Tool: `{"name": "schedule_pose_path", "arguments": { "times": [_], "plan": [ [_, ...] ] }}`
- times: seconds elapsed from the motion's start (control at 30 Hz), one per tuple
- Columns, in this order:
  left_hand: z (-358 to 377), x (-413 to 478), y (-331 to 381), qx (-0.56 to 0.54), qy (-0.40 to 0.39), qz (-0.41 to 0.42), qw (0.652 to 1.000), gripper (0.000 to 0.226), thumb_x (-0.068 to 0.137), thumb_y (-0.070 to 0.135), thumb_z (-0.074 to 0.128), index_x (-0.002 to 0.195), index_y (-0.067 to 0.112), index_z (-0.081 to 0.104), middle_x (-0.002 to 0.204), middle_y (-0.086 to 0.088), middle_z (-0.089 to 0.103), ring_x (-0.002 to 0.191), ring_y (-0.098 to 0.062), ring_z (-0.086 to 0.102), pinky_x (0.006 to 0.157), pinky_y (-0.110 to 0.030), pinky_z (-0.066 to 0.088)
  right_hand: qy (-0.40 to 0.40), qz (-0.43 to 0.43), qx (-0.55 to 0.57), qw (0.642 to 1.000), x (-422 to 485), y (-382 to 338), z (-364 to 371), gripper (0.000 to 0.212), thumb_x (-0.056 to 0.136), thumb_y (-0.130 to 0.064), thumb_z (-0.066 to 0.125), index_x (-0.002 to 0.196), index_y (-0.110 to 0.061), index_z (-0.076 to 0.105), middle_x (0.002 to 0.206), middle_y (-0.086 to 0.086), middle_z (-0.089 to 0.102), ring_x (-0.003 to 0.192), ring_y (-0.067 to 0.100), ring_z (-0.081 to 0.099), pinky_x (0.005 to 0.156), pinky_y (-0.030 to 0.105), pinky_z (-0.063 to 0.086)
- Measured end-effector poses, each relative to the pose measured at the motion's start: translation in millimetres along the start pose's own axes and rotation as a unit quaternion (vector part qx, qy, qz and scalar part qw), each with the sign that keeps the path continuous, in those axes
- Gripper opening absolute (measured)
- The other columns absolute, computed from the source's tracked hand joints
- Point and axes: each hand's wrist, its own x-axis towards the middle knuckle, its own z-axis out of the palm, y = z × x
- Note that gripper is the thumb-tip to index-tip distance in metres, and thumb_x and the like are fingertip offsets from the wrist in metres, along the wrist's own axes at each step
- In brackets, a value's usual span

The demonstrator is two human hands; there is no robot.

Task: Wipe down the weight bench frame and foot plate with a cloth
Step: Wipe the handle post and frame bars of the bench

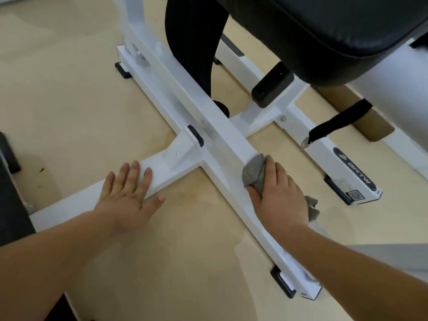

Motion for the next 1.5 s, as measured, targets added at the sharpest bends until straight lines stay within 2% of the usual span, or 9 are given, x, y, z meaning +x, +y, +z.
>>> {"name": "schedule_pose_path", "arguments": {
  "times": [0.2, 0.3, 0.4, 0.57, 0.77, 0.93, 1.1, 1.4, 1.5],
  "plan": [
    [3, 3, -5, -0.006, 0.001, 0.003, 1.000, 0.107, 0.054, 0.092, -0.028, 0.144, 0.036, -0.037, 0.156, 0.005, -0.045, 0.147, -0.017, -0.040, 0.123, -0.045, -0.022, -0.016, -0.056, 0.034, 0.998, 68, -39, -8, 0.083, 0.102, -0.059, 0.037, 0.162, -0.014, 0.002, 0.154, 0.011, 0.034, 0.125, 0.031, 0.051, 0.091, 0.041, 0.048],
    [3, 2, -4, -0.004, 0.003, 0.001, 1.000, 0.118, 0.047, 0.092, -0.036, 0.150, 0.035, -0.034, 0.160, 0.003, -0.042, 0.148, -0.017, -0.040, 0.123, -0.045, -0.022, -0.012, -0.074, 0.057, 0.996, 50, -22, -4, 0.082, 0.103, -0.061, 0.033, 0.163, -0.021, -0.005, 0.160, 0.006, 0.030, 0.130, 0.027, 0.048, 0.098, 0.040, 0.047],
    [1, 2, -3, 0.005, 0.007, -0.007, 1.000, 0.123, 0.046, 0.089, -0.041, 0.155, 0.032, -0.030, 0.163, 0.001, -0.039, 0.149, -0.017, -0.037, 0.123, -0.044, -0.022, -0.030, -0.051, 0.081, 0.995, 12, 10, 0, 0.079, 0.102, -0.066, 0.014, 0.164, -0.020, -0.003, 0.170, 0.003, 0.014, 0.154, 0.020, 0.022, 0.124, 0.037, 0.025],
    [2, 2, -1, 0.014, 0.007, -0.002, 1.000, 0.116, 0.048, 0.089, -0.040, 0.148, 0.030, -0.036, 0.164, -0.001, -0.037, 0.150, -0.019, -0.036, 0.123, -0.044, -0.021, -0.050, 0.033, 0.098, 0.993, -23, 29, -3, 0.073, 0.103, -0.057, 0.003, 0.164, -0.018, 0.005, 0.172, 0.001, -0.005, 0.158, 0.015, -0.001, 0.125, 0.031, 0.000],
    [3, 3, 0, 0.010, 0.003, -0.006, 1.000, 0.112, 0.046, 0.090, -0.039, 0.142, 0.031, -0.042, 0.162, 0.000, -0.040, 0.148, -0.018, -0.039, 0.123, -0.044, -0.022, -0.094, 0.014, 0.153, 0.984, 50, -11, -16, 0.059, 0.107, -0.051, 0.020, 0.155, -0.018, 0.028, 0.162, 0.008, 0.032, 0.146, 0.031, 0.036, 0.116, 0.048, 0.036],
    [1, 3, 0, 0.004, 0.006, -0.009, 1.000, 0.114, 0.043, 0.092, -0.039, 0.141, 0.034, -0.041, 0.163, 0.000, -0.039, 0.149, -0.019, -0.038, 0.123, -0.044, -0.021, -0.071, -0.010, 0.128, 0.989, 71, -28, -19, 0.071, 0.100, -0.071, 0.022, 0.160, -0.038, 0.004, 0.144, -0.001, 0.044, 0.113, 0.028, 0.059, 0.085, 0.048, 0.053],
    [0, 2, 0, 0.013, 0.000, -0.014, 1.000, 0.127, 0.042, 0.093, -0.038, 0.153, 0.034, -0.032, 0.164, 0.000, -0.038, 0.150, -0.020, -0.037, 0.123, -0.044, -0.021, -0.037, 0.015, 0.082, 0.996, 6, 8, -10, 0.068, 0.102, -0.065, 0.019, 0.158, -0.027, 0.016, 0.131, 0.001, 0.051, 0.107, 0.024, 0.058, 0.077, 0.038, 0.050],
    [3, 0, 1, 0.013, 0.018, -0.011, 1.000, 0.122, 0.052, 0.094, -0.032, 0.158, 0.035, -0.022, 0.167, -0.001, -0.032, 0.153, -0.020, -0.031, 0.123, -0.043, -0.020, -0.073, 0.164, 0.114, 0.977, -29, 33, -11, 0.062, 0.099, -0.066, 0.015, 0.112, -0.018, 0.052, 0.111, 0.005, 0.057, 0.093, 0.023, 0.050, 0.077, 0.037, 0.037],
    [2, 0, 1, 0.009, 0.013, -0.010, 1.000, 0.122, 0.051, 0.093, -0.032, 0.157, 0.034, -0.025, 0.165, -0.001, -0.034, 0.152, -0.020, -0.033, 0.123, -0.043, -0.021, -0.046, 0.129, 0.117, 0.984, 6, 5, -14, 0.072, 0.097, -0.073, 0.014, 0.138, -0.022, 0.044, 0.131, 0.006, 0.052, 0.111, 0.029, 0.056, 0.079, 0.043, 0.044]
  ]
}}
